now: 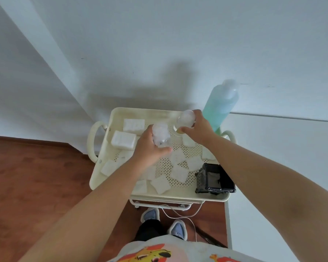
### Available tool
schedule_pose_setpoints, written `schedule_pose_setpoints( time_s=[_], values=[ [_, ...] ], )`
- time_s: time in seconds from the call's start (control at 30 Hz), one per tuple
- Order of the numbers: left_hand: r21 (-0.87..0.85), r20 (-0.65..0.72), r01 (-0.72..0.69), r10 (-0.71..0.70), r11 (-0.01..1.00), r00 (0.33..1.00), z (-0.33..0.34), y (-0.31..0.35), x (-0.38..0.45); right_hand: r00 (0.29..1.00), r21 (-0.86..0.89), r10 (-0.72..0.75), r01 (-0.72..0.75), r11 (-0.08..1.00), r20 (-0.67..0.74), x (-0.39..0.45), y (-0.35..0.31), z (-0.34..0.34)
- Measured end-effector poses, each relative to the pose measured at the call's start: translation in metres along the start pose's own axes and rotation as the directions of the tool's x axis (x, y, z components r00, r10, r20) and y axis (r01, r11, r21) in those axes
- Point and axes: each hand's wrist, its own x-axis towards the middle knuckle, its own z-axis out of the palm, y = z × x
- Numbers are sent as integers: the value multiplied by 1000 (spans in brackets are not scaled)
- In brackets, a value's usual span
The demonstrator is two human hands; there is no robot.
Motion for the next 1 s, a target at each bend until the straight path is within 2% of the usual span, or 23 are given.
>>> schedule_pose_setpoints(
  time_s=[0.1,0.27,0.57,0.77,1.0],
  values=[
    [-34,15,23,-23,999,1000,-2,9,32,999,-49,52,-53,997,-16,2,-6,-5],
    [90,96,2,-11,996,995,4,2,77,992,-182,129,-129,975,-12,8,-8,5],
    [131,138,-94,76,987,988,12,-5,107,986,-170,155,-165,972,-66,12,-12,12],
    [183,126,-171,149,968,981,11,-11,122,989,-126,110,-122,984,-103,20,-24,15],
    [207,133,-225,200,952,971,6,-16,125,982,-128,186,-187,974,-18,20,-24,16]
  ],
)
